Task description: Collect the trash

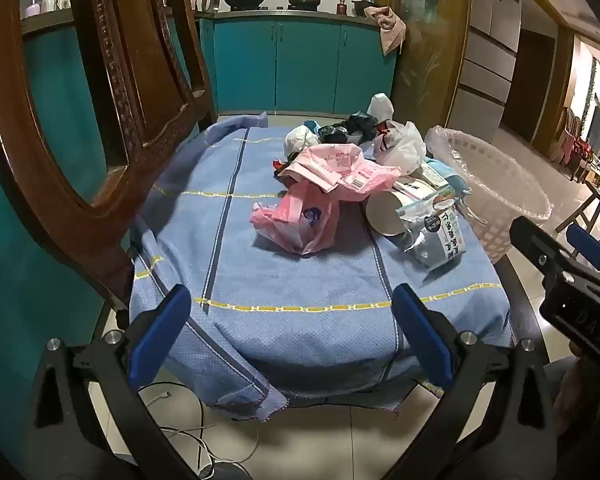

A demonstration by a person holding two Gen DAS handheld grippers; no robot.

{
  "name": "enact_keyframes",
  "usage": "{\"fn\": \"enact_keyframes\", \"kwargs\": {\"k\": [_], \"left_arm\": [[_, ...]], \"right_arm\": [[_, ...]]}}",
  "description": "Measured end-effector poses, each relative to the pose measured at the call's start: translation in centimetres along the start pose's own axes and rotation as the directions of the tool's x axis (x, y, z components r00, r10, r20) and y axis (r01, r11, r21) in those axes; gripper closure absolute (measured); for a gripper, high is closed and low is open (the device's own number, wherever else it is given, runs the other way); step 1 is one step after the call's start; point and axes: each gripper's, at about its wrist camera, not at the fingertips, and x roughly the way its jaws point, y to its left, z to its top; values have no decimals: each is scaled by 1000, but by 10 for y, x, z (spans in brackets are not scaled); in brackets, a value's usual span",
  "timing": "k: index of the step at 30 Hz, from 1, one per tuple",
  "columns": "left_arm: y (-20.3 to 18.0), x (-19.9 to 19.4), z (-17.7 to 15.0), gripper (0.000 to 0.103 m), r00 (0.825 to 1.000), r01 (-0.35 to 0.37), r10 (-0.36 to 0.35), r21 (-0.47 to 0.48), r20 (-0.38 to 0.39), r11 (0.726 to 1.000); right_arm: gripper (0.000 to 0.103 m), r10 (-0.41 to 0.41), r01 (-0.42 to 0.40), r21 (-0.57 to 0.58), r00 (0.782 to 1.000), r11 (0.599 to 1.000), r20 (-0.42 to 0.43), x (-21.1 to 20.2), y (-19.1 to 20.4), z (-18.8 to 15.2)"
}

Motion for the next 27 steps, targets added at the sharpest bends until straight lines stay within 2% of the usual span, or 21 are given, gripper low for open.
{"fn": "enact_keyframes", "kwargs": {"k": [1, 6, 27], "left_arm": [[2, 2, 0, 3, 999, 28, -28, -29, -34, 999], [5, 4, 2, 3, 999, 36, -37, -24, -30, 999], [2, 3, -1, 3, 1000, 20, -20, -28, -17, 999]], "right_arm": [[3, 0, 0, 0, 1000, 1000, -3, 0, 0, 0], [3, -1, 1, 1, 1000, 1000, 2, 1, -1, -2], [3, -10, 10, -1, 1000, 1000, -10, 3, -1, -2]]}}
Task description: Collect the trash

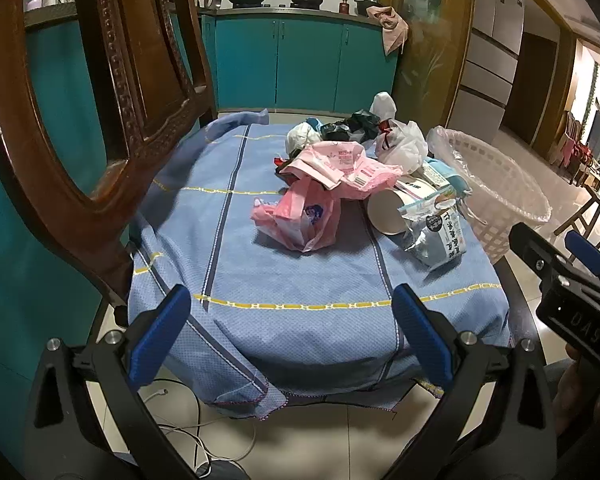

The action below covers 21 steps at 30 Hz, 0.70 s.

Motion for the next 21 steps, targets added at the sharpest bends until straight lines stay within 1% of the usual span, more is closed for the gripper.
{"fn": "enact_keyframes", "kwargs": {"k": [21], "left_arm": [[1, -6, 3, 3, 1000, 0, 0, 8, 27, 1000]], "right_arm": [[3, 1, -1, 10, 1000, 1000, 2, -1, -2, 0]]}}
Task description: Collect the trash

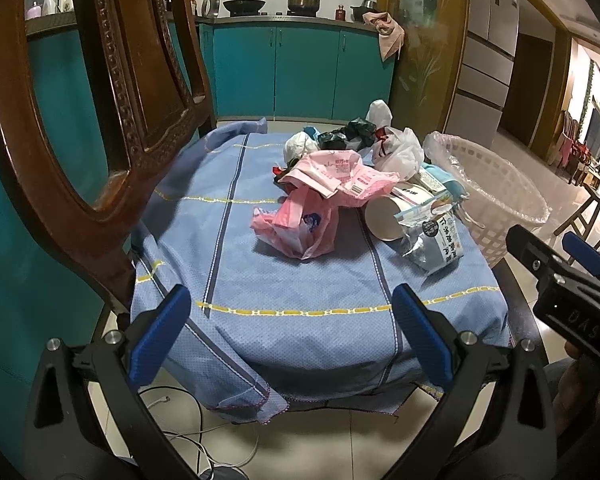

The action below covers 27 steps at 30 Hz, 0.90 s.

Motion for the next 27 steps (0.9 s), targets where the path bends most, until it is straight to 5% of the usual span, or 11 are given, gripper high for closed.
{"fn": "enact_keyframes", "kwargs": {"k": [27], "left_arm": [[-4, -3, -2, 3, 1000, 10, -10, 4, 1, 1000]], "right_arm": [[3, 1, -1, 2, 1000, 1000, -1, 0, 0, 0]]}}
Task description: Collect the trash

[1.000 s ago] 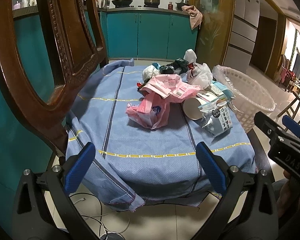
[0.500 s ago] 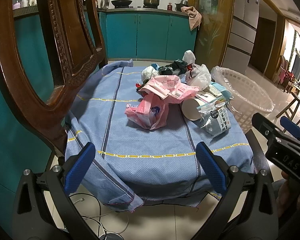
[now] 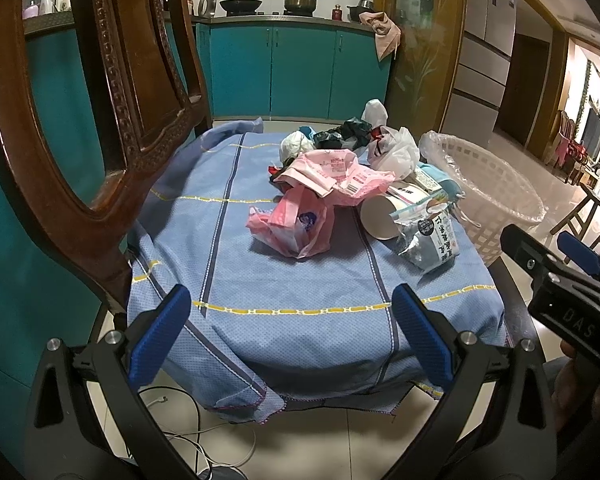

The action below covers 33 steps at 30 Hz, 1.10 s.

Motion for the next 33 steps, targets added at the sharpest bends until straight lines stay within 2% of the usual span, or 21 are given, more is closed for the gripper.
{"fn": "enact_keyframes", "kwargs": {"k": [27, 31, 33], "left_arm": [[-2, 2, -4, 3, 1000, 7, -7, 3, -7, 1000], [2, 2, -1, 3, 1000, 16, -16, -8, -6, 1000], [4, 1, -1, 3, 1000, 19, -19, -14, -5, 1000]], "right_arm": [[3, 15, -16, -5, 1000, 1000, -22, 3, 2, -3], [3, 44, -46, -37, 997, 998, -63, 16, 5, 0], [3, 68, -78, -75, 990, 994, -123, 33, 12, 3]]}}
